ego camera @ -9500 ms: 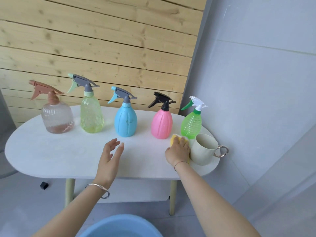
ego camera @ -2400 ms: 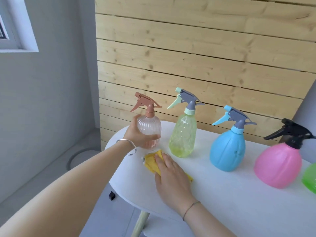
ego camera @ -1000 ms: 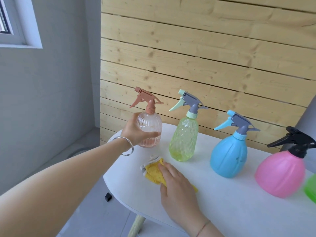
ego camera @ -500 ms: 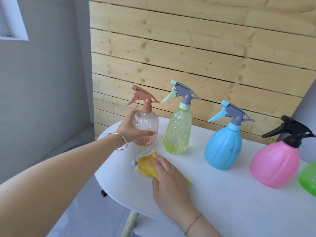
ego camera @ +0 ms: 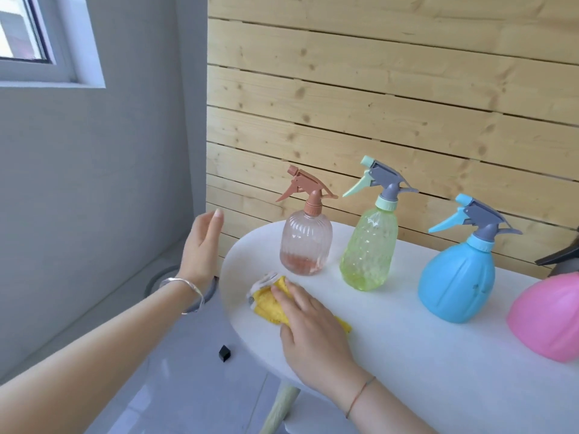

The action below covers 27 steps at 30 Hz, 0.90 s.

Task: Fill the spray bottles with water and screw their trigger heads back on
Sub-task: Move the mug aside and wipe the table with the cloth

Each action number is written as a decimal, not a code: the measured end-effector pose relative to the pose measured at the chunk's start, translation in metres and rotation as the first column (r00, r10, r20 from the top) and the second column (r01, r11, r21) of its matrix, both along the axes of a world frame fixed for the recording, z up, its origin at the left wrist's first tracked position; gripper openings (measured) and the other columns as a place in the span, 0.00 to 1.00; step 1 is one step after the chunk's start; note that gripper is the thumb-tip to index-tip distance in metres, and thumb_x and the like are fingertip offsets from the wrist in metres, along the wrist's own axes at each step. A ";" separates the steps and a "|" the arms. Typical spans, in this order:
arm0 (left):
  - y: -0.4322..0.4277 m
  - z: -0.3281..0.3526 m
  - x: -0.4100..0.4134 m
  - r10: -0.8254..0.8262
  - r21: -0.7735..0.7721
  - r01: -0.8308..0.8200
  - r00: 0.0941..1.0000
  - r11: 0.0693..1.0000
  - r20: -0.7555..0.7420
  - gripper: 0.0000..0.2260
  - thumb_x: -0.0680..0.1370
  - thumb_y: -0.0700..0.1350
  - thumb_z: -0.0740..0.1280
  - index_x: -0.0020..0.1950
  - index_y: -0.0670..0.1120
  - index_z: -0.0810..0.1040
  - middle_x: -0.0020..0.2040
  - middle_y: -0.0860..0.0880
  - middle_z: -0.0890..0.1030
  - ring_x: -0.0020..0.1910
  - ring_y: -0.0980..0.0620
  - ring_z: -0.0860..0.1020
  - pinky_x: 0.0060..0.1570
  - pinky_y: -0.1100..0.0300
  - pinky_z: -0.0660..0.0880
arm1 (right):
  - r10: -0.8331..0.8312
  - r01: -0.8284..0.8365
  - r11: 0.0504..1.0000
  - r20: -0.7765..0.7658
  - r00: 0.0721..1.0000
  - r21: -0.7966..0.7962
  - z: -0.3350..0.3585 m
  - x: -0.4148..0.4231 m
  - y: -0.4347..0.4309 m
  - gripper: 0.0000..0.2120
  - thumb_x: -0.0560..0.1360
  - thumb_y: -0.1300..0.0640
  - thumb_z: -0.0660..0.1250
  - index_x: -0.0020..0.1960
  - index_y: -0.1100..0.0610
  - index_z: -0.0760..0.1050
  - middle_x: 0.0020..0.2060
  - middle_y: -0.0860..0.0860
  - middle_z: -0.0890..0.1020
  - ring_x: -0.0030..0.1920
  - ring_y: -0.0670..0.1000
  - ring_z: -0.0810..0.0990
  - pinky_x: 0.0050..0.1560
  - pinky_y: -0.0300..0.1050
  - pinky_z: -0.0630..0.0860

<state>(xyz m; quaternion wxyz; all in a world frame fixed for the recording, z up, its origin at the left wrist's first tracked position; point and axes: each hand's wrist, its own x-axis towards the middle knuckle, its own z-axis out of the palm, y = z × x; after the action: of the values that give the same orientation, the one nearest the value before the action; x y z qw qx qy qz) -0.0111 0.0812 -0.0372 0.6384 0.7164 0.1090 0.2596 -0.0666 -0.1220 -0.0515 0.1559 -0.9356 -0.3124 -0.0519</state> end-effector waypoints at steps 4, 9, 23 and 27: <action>0.029 -0.016 -0.023 0.078 -0.012 -0.078 0.997 0.997 0.011 0.14 0.82 0.57 0.55 0.64 0.53 0.70 0.62 0.58 0.73 0.61 0.60 0.69 0.51 0.72 0.61 | -0.088 0.088 0.996 0.000 0.996 -0.030 -0.004 0.026 0.056 0.28 0.78 0.62 0.53 0.77 0.57 0.49 0.77 0.53 0.49 0.77 0.51 0.48 0.74 0.42 0.47; 0.046 -0.033 -0.031 0.000 -0.043 -0.003 0.998 0.999 -0.069 0.20 0.82 0.58 0.54 0.71 0.52 0.68 0.66 0.58 0.71 0.65 0.61 0.67 0.61 0.63 0.58 | -0.263 0.264 0.964 -0.027 0.964 0.037 -0.006 0.073 0.107 0.28 0.77 0.65 0.54 0.76 0.62 0.51 0.77 0.56 0.50 0.77 0.53 0.49 0.74 0.44 0.50; 0.024 -0.026 -0.043 -0.217 0.143 0.222 0.975 0.964 -0.054 0.19 0.82 0.54 0.53 0.73 0.55 0.66 0.70 0.61 0.67 0.69 0.64 0.63 0.68 0.64 0.58 | -0.025 0.025 1.000 -0.024 0.999 0.011 -0.006 0.076 0.083 0.24 0.78 0.63 0.56 0.73 0.57 0.60 0.75 0.53 0.59 0.74 0.53 0.60 0.70 0.44 0.56; 0.003 -0.022 -0.049 -0.356 0.499 0.385 0.921 0.776 -0.157 0.18 0.83 0.50 0.52 0.73 0.56 0.65 0.73 0.61 0.63 0.74 0.62 0.56 0.73 0.65 0.50 | 0.147 -0.142 0.988 -0.101 0.984 0.056 0.001 0.052 0.028 0.26 0.79 0.58 0.60 0.75 0.53 0.59 0.75 0.47 0.61 0.74 0.46 0.59 0.74 0.42 0.55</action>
<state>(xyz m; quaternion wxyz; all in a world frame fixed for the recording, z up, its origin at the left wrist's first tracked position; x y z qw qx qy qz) -0.0601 0.0844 -0.0589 0.4556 0.8760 -0.0913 0.1292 -0.0147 -0.0936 -0.0501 0.1981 -0.9078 -0.3696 0.0013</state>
